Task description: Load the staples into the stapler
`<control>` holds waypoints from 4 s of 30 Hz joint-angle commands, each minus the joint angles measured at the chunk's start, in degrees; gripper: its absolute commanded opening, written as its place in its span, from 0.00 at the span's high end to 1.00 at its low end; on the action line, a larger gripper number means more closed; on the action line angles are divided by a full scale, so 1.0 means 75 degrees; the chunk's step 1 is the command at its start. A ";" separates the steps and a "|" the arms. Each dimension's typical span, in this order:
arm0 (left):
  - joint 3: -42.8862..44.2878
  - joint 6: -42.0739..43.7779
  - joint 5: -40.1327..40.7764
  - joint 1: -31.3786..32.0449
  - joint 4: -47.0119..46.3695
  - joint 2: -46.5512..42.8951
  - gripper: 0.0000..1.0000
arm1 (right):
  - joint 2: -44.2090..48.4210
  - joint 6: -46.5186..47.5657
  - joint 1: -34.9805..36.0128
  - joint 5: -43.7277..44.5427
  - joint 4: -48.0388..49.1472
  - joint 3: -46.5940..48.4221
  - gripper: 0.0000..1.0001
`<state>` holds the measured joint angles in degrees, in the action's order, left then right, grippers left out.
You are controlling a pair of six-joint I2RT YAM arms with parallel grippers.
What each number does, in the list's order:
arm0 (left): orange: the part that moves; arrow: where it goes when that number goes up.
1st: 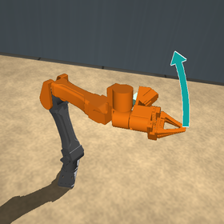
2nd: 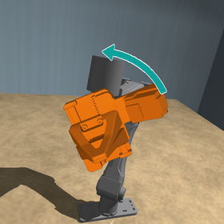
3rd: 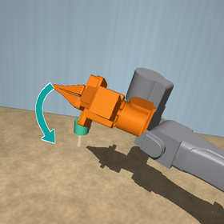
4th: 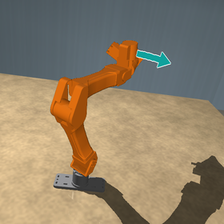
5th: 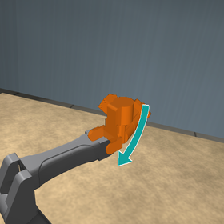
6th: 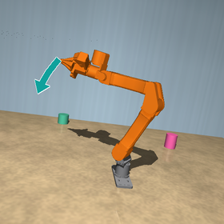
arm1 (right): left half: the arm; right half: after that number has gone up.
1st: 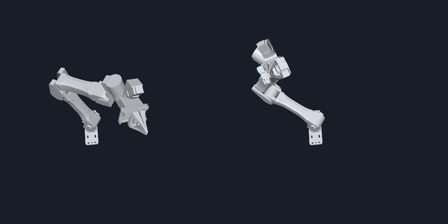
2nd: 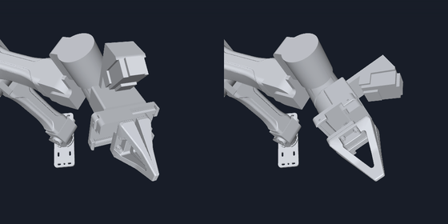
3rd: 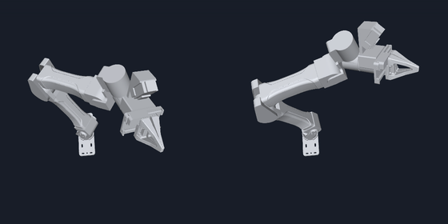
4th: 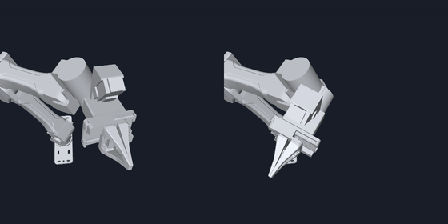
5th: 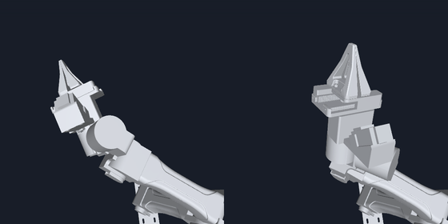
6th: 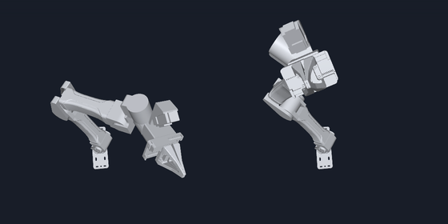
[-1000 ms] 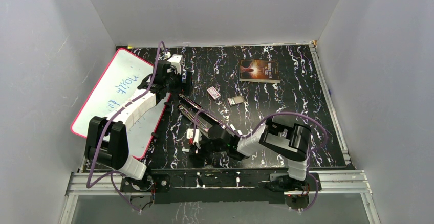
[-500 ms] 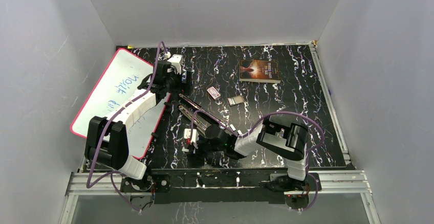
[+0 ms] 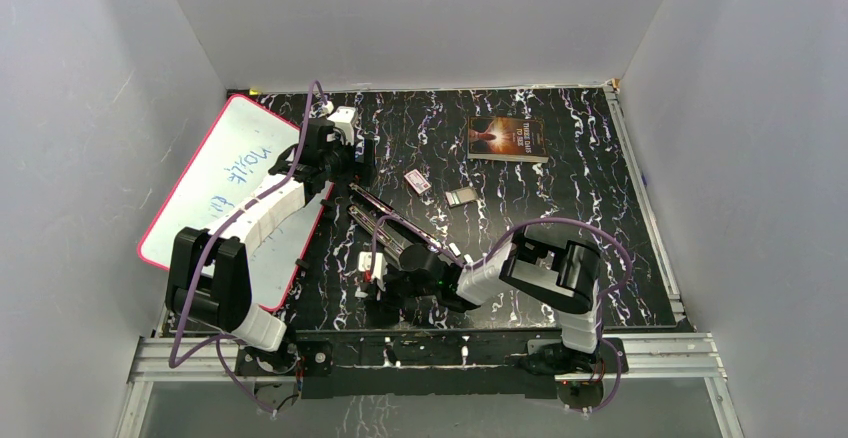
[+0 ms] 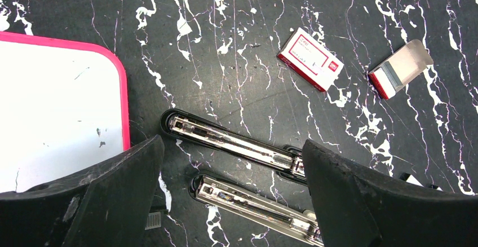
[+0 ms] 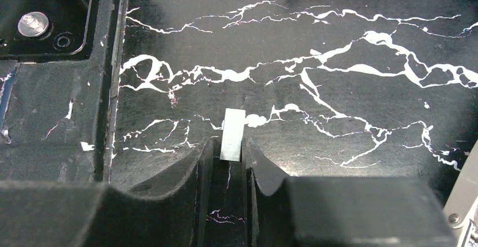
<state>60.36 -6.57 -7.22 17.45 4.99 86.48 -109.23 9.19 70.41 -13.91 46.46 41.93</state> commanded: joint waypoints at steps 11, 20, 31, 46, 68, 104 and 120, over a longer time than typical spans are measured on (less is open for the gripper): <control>-0.0044 0.0100 0.0074 -0.0024 0.0119 -0.0281 0.08 | -0.0467 0.0122 -0.0002 0.0428 -0.1650 -0.0189 0.83; -0.0050 0.0102 0.0032 -0.0030 0.0097 -0.0275 0.08 | 0.0010 0.0010 -0.0002 0.0354 -0.1111 -0.0134 1.00; -0.0056 0.0092 0.0062 -0.0030 0.0085 -0.0290 0.08 | 0.1643 -0.0274 -0.0029 0.0553 -0.0813 0.0561 1.00; -0.0045 0.0076 -0.0032 -0.0021 0.0084 -0.0198 0.08 | 0.3761 -0.1588 -0.1287 0.2852 -0.3817 0.0372 1.00; 0.0062 0.0072 -0.0197 -0.0030 0.0210 0.0048 0.08 | 0.3455 -0.2594 -0.0963 0.3647 -0.4260 0.0374 1.00; 0.0083 0.0076 -0.0252 -0.0029 0.0237 0.0136 0.08 | 0.3419 -0.2879 -0.0598 0.4432 -0.4328 0.0288 1.00; 0.0102 0.0078 -0.0323 -0.0028 0.0248 0.0219 0.08 | 0.3016 -0.2986 -0.0546 0.4279 -0.4154 0.0222 1.00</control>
<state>60.36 -6.42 -8.58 17.45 6.46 87.94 -86.56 -12.12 66.04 17.63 13.04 41.85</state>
